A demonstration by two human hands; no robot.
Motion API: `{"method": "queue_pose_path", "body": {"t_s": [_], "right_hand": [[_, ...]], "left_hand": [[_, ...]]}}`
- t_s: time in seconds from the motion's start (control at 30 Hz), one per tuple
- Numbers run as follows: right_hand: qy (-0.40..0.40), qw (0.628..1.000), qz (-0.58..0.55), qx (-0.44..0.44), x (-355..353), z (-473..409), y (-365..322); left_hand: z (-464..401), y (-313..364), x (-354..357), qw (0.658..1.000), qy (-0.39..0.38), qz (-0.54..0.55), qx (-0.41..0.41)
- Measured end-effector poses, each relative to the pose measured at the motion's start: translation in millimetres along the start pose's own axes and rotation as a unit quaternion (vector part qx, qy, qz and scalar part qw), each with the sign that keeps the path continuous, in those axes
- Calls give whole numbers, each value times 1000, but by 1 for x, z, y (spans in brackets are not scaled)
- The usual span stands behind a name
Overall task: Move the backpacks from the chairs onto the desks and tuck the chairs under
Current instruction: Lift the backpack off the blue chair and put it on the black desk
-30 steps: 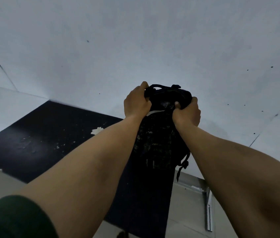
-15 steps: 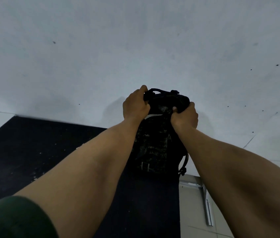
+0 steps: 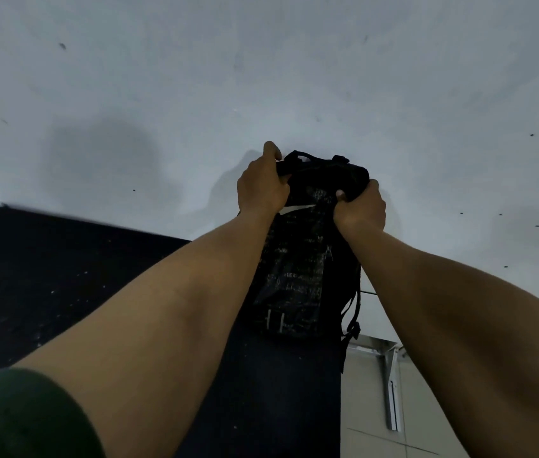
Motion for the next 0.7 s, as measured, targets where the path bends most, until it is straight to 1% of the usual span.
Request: {"method": "queue_pose_path", "body": {"t_s": [0.1,0.23,0.27,0.33,0.4,0.57,0.7], "right_hand": [[-5,1000,5,5,5,-10,2],[-8,1000,12,2,12,-21,4],[-9,1000,12,4,13,-24,4],[-8,1000,6,11,15,-28,5],[-5,1000,-3,13,15,-32,6],[-8,1000,12,3,14,-34,-2],[27,996,77,-43,8,-26,-22]], "left_hand": [[-13,-5,7,1000,2,0,-23],[-29,-13,15,994,20,-88,-60],[-32,-15,18,993,13,-83,-78],[-35,-20,26,992,-18,-37,-120],[-36,-21,30,990,-33,-3,-137],[-32,-14,25,991,-61,-18,-115],[-20,-8,23,990,-96,-36,-96]]}}
Point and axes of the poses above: each hand's wrist, its own z-axis away from the middle knuckle, its own x-axis out of the palm, y = z × x, the point moved 8 cm from there along -z, towards the middle knuckle, and after that the axes turned 3 degrees about -z, right-handed, at the moved point
